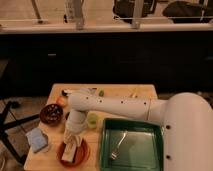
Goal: Place eraser in red bowl
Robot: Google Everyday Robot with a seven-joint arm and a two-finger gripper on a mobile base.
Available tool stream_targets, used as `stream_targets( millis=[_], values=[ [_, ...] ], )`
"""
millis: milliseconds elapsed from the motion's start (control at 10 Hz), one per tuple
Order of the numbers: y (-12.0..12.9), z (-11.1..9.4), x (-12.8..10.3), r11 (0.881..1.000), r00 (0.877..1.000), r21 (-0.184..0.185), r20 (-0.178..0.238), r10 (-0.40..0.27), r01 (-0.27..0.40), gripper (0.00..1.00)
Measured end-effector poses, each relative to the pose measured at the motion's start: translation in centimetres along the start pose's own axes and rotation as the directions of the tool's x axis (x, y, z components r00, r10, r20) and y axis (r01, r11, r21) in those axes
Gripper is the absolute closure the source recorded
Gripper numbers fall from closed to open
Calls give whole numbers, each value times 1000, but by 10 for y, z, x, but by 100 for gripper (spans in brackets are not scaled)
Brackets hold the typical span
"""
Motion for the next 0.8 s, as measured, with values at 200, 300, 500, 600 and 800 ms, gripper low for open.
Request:
stream_targets(
  millis=[200,300,500,600,800],
  values=[
    [0,0,0,1000,1000,0,0,0,0,97],
    [0,0,0,1000,1000,0,0,0,0,97],
    [0,0,0,1000,1000,0,0,0,0,97],
    [0,0,0,1000,1000,0,0,0,0,100],
    [0,1,0,1000,1000,1,2,1,-1,94]
  ],
)
